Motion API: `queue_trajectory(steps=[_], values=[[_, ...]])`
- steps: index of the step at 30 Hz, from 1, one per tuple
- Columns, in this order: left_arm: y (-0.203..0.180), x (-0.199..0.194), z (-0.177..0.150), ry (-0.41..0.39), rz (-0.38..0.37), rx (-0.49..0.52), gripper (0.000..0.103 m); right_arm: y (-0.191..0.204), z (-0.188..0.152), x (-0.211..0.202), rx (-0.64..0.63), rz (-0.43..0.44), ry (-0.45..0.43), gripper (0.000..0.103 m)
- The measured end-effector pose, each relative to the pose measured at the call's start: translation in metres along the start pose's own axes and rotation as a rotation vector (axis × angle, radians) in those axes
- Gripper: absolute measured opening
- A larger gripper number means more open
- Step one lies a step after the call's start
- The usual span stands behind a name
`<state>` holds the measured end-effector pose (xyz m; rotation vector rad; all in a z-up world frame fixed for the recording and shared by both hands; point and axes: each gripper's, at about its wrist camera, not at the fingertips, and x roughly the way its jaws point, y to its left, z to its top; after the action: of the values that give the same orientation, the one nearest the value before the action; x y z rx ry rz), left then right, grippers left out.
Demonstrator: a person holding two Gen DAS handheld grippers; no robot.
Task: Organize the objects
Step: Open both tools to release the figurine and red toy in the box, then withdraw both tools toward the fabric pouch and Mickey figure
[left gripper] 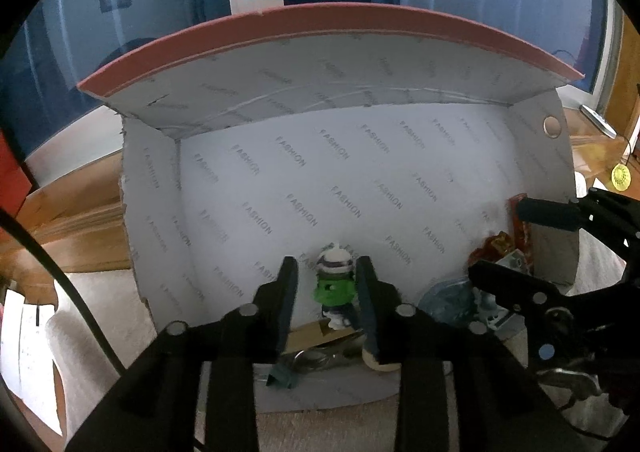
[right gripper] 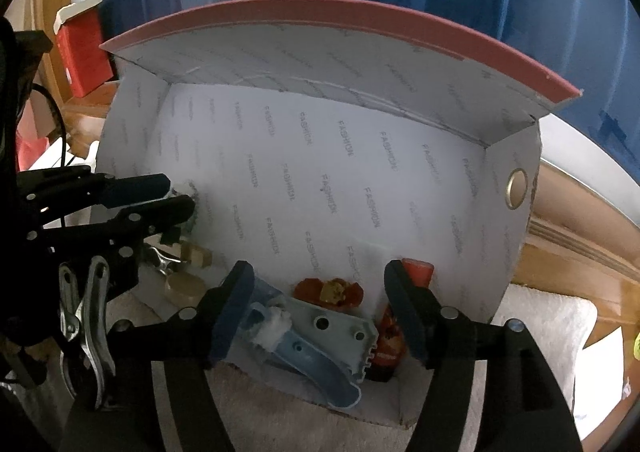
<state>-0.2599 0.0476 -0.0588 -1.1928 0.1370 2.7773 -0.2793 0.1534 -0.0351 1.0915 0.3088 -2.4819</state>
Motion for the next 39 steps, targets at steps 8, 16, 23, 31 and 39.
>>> queue_trajectory(steps=[8,16,23,31,39], values=[[-0.005,-0.014,-0.002,-0.012,0.012,-0.007,0.038,0.002,-0.002,-0.017,0.007,-0.021,-0.012,0.069],[-0.012,-0.066,-0.011,-0.069,0.018,-0.019,0.043,0.009,-0.006,-0.069,0.013,-0.049,-0.086,0.069],[-0.018,-0.107,-0.015,-0.117,0.020,-0.031,0.044,0.006,-0.020,-0.117,0.026,-0.067,-0.140,0.070],[-0.020,-0.128,-0.013,-0.161,0.016,-0.012,0.044,0.009,-0.035,-0.139,0.053,-0.070,-0.159,0.070],[-0.043,-0.130,-0.022,-0.146,-0.038,-0.006,0.044,-0.027,-0.068,-0.149,0.171,-0.123,-0.094,0.070]])
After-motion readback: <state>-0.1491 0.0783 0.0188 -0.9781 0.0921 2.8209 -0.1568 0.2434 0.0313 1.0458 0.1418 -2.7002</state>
